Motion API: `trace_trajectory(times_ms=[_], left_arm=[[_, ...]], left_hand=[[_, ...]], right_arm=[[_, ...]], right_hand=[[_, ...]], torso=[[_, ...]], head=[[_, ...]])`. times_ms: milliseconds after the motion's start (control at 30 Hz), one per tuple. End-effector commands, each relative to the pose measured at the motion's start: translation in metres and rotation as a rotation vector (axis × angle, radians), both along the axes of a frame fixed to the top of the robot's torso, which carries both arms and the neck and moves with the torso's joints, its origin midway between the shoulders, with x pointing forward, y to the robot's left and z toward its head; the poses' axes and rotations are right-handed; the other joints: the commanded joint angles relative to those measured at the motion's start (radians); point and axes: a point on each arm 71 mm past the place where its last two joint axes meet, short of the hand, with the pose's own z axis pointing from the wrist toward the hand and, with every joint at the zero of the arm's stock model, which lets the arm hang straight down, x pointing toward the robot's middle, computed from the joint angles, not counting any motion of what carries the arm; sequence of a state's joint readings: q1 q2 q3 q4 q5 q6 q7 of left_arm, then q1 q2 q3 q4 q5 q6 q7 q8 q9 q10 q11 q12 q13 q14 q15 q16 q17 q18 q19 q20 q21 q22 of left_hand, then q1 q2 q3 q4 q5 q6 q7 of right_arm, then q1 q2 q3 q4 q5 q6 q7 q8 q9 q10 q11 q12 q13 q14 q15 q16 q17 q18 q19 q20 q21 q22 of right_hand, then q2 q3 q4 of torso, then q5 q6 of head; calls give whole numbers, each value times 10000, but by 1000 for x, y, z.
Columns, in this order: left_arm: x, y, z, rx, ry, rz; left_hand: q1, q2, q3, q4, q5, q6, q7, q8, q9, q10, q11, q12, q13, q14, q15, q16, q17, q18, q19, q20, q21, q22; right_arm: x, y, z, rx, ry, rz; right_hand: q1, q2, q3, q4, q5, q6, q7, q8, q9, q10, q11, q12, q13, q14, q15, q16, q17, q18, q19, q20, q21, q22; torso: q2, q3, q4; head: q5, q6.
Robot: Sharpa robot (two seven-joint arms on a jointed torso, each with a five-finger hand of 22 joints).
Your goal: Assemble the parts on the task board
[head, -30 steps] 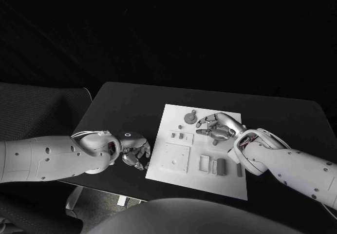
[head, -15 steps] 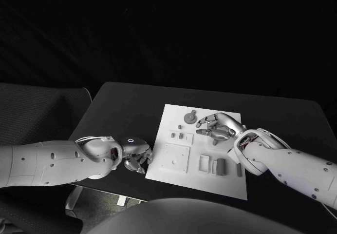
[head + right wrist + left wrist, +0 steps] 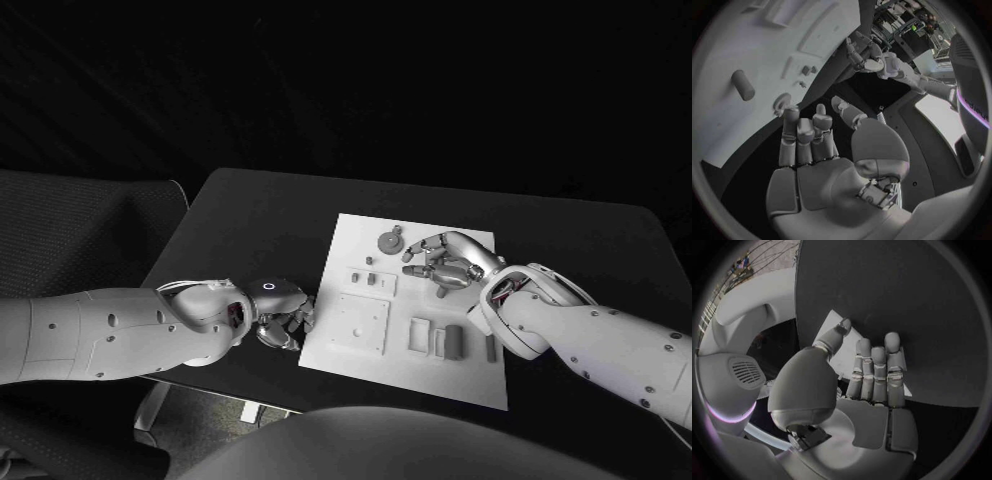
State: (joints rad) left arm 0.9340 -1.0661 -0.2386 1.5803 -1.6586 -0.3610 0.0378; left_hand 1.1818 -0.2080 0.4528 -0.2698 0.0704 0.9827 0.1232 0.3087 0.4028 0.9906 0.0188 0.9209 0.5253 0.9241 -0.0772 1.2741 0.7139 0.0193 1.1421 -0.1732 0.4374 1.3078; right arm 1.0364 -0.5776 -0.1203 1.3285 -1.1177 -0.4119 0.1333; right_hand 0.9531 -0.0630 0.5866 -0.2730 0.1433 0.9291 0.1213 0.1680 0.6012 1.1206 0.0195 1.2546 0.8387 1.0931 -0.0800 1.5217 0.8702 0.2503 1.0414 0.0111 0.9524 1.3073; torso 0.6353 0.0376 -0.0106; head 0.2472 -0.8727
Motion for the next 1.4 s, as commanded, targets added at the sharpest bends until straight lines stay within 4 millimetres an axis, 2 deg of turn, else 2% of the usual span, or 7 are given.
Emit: trace_trajectory(times_ms=[33, 367, 600, 767, 933, 1100, 1400], left_arm=[[0, 3, -1, 142, -117, 50], [3, 10, 4, -317, -756, 367], [8, 19, 8, -740, -1183, 1187], [13, 26, 11, -1159, -1462, 2152], [18, 29, 6, -1085, -817, 3149], [21, 25, 4, -1008, -545, 3148], [26, 19, 2, -740, -998, 2770]], left_hand=[[12, -10, 49, 18, -13, 23, 37, 14, 8, 74, 11, 53, -19, 68, 0, 44, -14, 227, 48, 14, 55, 222], [-40, -202, 46, 82, -20, 59, 24, 38, 9, 94, 0, 40, -37, 92, -9, 34, -35, 218, 52, -1, 65, 213], [21, -168, 179, 181, 59, 73, 15, 50, 9, 125, -11, 25, -57, 126, -25, 21, -58, 213, 78, -13, 70, 204], [-40, -167, 371, 530, 44, 84, 7, 73, 19, 172, -21, 13, -80, 201, -45, 21, -85, 208, 130, -40, 85, 202], [-145, -143, 428, 807, -55, 85, 2, 91, 31, 170, -22, -9, -99, 208, -48, 14, -99, 199, 116, -46, 78, 204], [-289, -100, 416, 1113, -110, 26, 16, 77, 29, 146, -12, -19, -109, 181, -43, 15, -103, 195, 78, -50, 74, 210], [-18, -566, 224, 994, -123, -779, 275, -337, -145, -151, 218, -93, -131, 5, 128, -31, -121, 242, -60, 73, 13, 198]], right_arm=[[-1, 0, -1, -52, 23, 171], [-1, 1, -1, -43, 22, 172], [-1, 0, -1, -41, 7, 149], [-1, 1, -1, -37, 1, 148], [-1, 1, -1, -49, 7, 140], [-1, 1, -1, -48, 11, 148], [-1, 1, -1, -48, 18, 159]], right_hand=[[-91, 8, 41, -2, 45, -131, 192, 59, -14, 17, 74, 35, 1, 78, 24, 25, 2, 115, 76, -12, -49, 22], [-91, 16, 44, -1, 47, -129, 191, 63, -14, 18, 73, 37, 0, 80, 24, 26, 2, 115, 77, -12, -49, 22], [-87, 22, 47, -4, 51, -129, 191, 64, -15, 19, 73, 38, 0, 80, 24, 26, 2, 115, 78, -13, -49, 22], [-85, 29, 50, -5, 54, -129, 190, 66, -16, 20, 73, 39, 0, 81, 23, 26, 2, 115, 79, -14, -49, 22], [-85, 33, 51, -5, 57, -129, 190, 67, -17, 20, 73, 39, -1, 82, 23, 27, 2, 115, 80, -15, -49, 22], [-87, 37, 52, -3, 58, -129, 190, 69, -17, 21, 73, 40, -1, 82, 23, 27, 2, 115, 81, -15, -48, 22], [-88, 43, 54, -3, 62, -129, 190, 70, -18, 21, 73, 40, -2, 83, 23, 28, 2, 115, 82, -15, -49, 22]], torso=[[-3, 2, -6], [-5, -1, 0], [2, 0, -5], [-2, 9, -7], [0, 7, -13], [4, 7, -14], [1, 14, -10]], head=[[8, 1], [24, 1], [-20, 1], [-17, 1], [-30, 1], [-30, 1], [-50, 1]])
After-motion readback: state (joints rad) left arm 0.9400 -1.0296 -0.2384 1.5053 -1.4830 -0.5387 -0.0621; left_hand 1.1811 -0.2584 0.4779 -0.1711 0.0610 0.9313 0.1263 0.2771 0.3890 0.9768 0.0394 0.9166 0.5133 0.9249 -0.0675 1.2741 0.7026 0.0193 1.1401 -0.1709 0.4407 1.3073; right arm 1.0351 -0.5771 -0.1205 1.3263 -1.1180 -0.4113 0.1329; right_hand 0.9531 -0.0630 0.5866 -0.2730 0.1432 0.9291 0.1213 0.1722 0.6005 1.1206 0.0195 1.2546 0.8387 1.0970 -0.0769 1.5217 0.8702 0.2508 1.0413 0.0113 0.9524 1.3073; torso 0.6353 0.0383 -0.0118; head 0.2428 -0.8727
